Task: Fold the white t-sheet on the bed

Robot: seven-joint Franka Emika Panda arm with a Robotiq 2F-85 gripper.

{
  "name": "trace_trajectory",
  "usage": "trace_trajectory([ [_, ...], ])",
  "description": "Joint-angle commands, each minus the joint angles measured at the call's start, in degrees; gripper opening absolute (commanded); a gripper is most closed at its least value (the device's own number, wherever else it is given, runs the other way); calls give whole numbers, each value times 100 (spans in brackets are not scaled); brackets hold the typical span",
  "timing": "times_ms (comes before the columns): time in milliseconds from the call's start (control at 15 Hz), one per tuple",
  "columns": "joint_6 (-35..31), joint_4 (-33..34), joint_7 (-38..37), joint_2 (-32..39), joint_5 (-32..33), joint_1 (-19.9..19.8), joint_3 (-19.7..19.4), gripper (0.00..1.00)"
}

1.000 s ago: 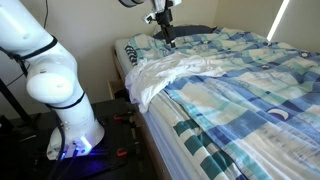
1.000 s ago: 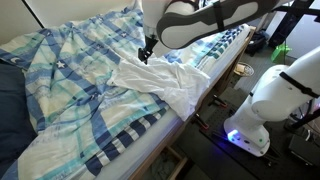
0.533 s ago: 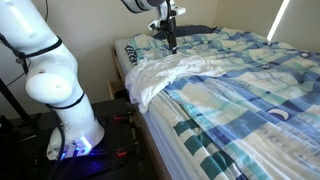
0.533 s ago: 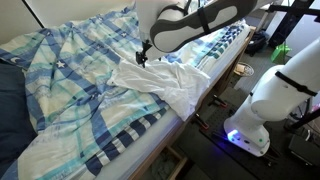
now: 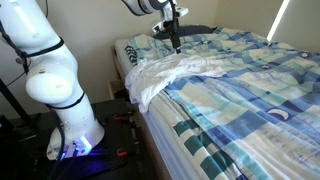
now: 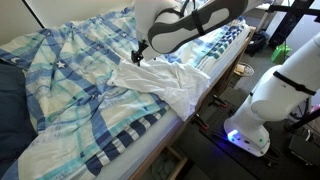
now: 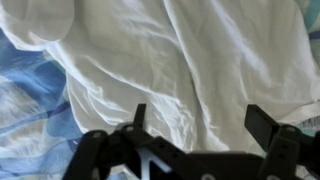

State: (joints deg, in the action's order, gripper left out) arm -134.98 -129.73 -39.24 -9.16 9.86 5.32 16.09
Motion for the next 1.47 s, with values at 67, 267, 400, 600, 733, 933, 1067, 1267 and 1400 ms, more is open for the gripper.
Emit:
trace_trajectory([
  [67,60,594,49,569,386,32,-140,100],
  [267,64,920,225,917,502,74,-284,100],
  [400,57,1119,563,1166,441,118,-382,100],
  [600,76,1359,1008,1507,370,207,-501,100],
  [733,68,1478,1228,1703,335,282,-565,100],
  [933,31,1599,1454,1964,226,394,-620,100],
  [1067,23,1661,1547,2103,173,472,-638,100],
  [1267,11,1692,1564,2219,230,566,-698,72],
  [1400,39,1721,1570,2226,214,594,-735,59],
])
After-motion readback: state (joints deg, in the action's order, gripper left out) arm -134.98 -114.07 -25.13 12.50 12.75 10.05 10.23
